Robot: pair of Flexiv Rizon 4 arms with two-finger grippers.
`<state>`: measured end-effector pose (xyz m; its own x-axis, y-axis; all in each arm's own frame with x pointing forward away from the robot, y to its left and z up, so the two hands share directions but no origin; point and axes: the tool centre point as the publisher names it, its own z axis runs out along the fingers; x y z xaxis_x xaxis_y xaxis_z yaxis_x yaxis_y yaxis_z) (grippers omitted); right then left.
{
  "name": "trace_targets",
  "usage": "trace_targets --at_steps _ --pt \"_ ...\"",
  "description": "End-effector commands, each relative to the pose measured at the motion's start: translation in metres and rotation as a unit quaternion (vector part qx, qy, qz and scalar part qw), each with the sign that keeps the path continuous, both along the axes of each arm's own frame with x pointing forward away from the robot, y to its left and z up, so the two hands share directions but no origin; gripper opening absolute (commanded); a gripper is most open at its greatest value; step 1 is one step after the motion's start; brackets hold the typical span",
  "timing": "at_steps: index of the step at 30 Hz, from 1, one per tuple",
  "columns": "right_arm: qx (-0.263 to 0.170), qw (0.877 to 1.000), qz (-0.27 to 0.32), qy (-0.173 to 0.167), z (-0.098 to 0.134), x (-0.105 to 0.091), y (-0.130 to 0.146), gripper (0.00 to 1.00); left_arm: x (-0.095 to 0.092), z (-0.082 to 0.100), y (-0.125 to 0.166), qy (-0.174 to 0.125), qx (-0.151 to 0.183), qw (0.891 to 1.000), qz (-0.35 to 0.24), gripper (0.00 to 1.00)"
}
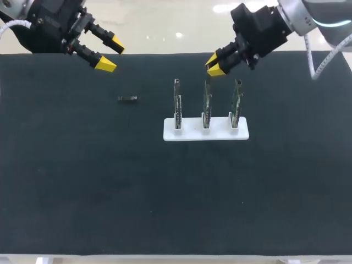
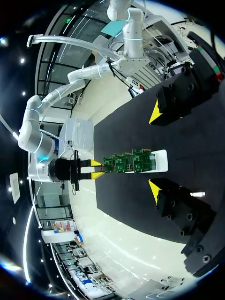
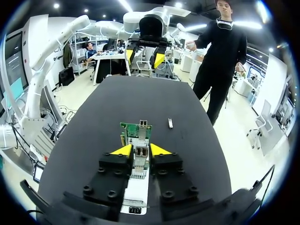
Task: Pick up the optical module with the left hand, and insert it into the network port with the right hand.
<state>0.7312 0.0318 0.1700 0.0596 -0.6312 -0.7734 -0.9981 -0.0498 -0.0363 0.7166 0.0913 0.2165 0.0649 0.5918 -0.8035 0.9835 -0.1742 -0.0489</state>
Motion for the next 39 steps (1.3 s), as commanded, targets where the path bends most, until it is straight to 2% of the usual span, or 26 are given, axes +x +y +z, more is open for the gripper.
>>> trace_targets --at_steps 1,8,9,11,20,39 --pt "0.003 1.000 -0.003 0.001 0.001 -0.002 0.001 1.00 0.001 0.000 0.000 0.001 0.002 1.000 -0.001 1.00" --pt "0.003 1.000 -0.008 0.006 0.003 -0.004 0.001 0.98 0.001 0.000 0.000 0.001 0.002 1.000 -0.001 1.00" --pt "0.004 1.000 -0.009 0.007 0.003 -0.004 0.001 0.73 0.001 0.000 0.000 0.001 0.002 1.000 -0.001 1.00" --pt "0.004 1.000 -0.011 0.007 0.002 -0.004 0.001 0.00 0.001 0.000 0.000 0.001 0.002 1.000 -0.001 1.00" --pt "0.001 1.000 -0.008 -0.002 -0.009 0.001 0.001 0.00 0.001 0.000 0.000 0.001 0.002 1.000 -0.001 1.00" --pt "-0.012 1.000 -0.010 -0.003 -0.019 -0.002 0.005 0.00 0.001 0.000 0.000 0.001 0.002 1.000 -0.001 1.00"
